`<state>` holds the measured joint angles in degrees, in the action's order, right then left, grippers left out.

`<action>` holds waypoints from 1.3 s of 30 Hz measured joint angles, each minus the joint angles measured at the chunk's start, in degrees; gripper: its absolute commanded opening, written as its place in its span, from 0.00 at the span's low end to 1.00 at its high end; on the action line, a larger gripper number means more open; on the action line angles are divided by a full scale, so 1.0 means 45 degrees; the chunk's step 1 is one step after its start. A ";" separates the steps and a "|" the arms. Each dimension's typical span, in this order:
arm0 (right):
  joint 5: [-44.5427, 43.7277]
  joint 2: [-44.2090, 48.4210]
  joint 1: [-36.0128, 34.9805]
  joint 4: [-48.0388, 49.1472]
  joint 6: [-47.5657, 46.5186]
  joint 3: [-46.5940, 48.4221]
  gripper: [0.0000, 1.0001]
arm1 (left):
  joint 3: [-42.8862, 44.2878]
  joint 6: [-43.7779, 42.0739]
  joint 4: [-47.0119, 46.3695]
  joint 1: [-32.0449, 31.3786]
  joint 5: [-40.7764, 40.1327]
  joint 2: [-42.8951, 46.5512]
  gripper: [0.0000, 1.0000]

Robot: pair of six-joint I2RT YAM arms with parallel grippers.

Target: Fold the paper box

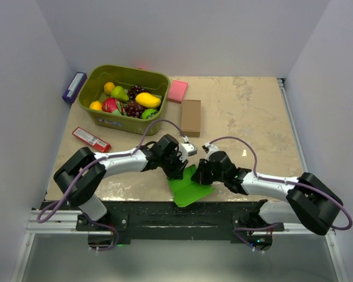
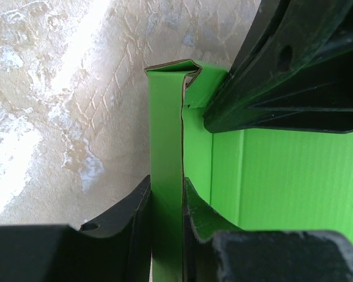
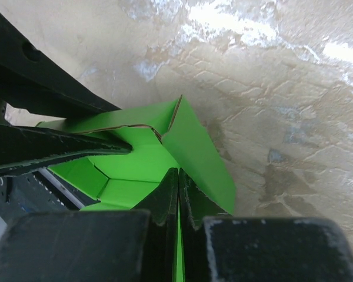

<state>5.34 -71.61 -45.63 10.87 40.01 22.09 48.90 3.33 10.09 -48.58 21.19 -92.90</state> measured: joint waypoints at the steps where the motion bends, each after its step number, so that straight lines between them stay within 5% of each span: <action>1: 0.0204 -0.0078 0.0044 0.0107 0.0019 -0.0044 0.05 | 0.0005 0.0000 -0.0015 0.0000 0.0005 -0.0019 0.03; 9: 0.1277 0.1117 0.0389 -0.0826 -0.0209 0.0563 0.34 | 0.0049 -0.0039 -0.0087 -0.0073 0.0330 -0.0092 0.04; 24: 0.2103 0.3575 0.2968 -0.2463 -0.0301 -0.0267 0.32 | 0.0165 -0.0447 -0.0661 -0.0068 0.2793 -0.1389 0.04; 28: 0.2229 0.5187 0.2987 -0.3638 0.0005 -0.0607 0.47 | 0.0175 -0.0359 -0.0709 0.0228 0.3512 -0.1671 0.04; 39: 0.2497 0.7373 0.3016 -0.4862 0.0889 -0.1564 0.62 | -0.0335 -0.0321 -0.0748 0.0602 0.3730 -0.1292 0.04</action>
<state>16.58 -38.44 -32.05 -11.00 44.01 15.05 47.40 1.89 6.72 -45.87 37.98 -98.72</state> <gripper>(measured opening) 0.602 0.249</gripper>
